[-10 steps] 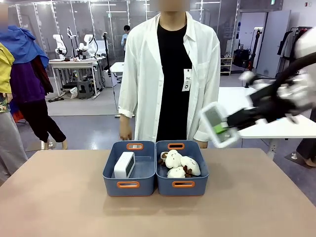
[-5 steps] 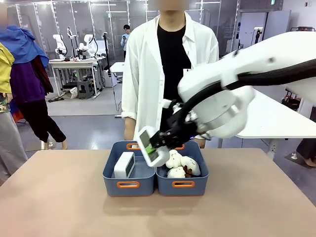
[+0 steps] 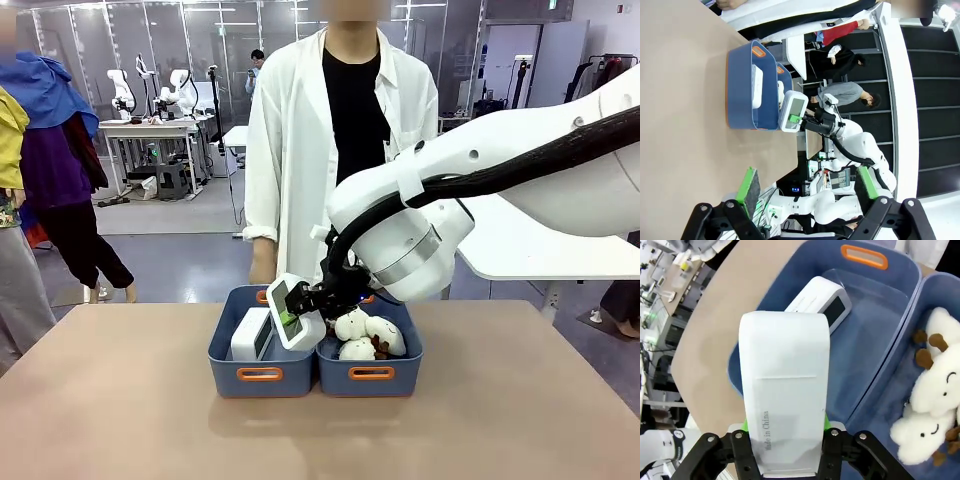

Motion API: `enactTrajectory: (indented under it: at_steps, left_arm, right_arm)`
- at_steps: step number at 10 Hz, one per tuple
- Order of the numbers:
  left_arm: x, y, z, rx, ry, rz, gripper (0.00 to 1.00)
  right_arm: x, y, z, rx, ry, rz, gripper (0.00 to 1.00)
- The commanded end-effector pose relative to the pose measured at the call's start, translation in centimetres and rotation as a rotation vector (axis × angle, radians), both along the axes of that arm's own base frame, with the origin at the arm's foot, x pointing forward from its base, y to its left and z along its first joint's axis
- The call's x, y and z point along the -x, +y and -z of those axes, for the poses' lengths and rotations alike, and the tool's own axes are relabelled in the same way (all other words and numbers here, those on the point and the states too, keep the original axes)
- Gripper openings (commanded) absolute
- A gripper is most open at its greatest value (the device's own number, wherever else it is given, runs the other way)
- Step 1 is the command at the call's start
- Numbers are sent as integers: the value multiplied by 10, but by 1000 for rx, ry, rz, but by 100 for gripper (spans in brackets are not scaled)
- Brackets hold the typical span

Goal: Sort the digital clocks into the basket.
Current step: Pick up the Digital clock from the table and place it into the empty Plastic storage basket.

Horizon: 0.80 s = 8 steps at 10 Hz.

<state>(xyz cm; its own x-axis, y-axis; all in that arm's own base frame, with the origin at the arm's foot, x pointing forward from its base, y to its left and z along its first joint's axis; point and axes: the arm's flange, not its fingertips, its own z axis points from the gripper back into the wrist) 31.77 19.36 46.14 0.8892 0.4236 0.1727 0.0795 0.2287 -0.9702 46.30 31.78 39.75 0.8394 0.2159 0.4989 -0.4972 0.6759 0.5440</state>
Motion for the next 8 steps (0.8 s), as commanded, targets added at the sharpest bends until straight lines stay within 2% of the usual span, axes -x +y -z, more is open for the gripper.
enactTrajectory:
  at_steps: [1,2,3,4,6,7,8]
  left_arm:
    - [5,0,-4,5,15,9,97]
    - [5,0,-4,5,15,9,97]
    - [5,0,-4,5,15,9,97]
    - [5,0,-4,5,15,9,97]
    - [5,0,-4,5,15,9,97]
    - [5,0,-4,5,15,9,97]
    - [5,0,-4,5,15,9,97]
  right_arm:
    - [-9,10,1,-98,36,17,50]
    - [-14,14,5,-120,50,17,50]
    - [-20,19,8,-140,23,17,50]
    - [-23,22,13,-141,59,31,50]
    - [-25,21,23,-127,71,26,50]
    - [-24,18,26,-123,88,21,61]
    - [-20,16,27,-116,98,6,83]
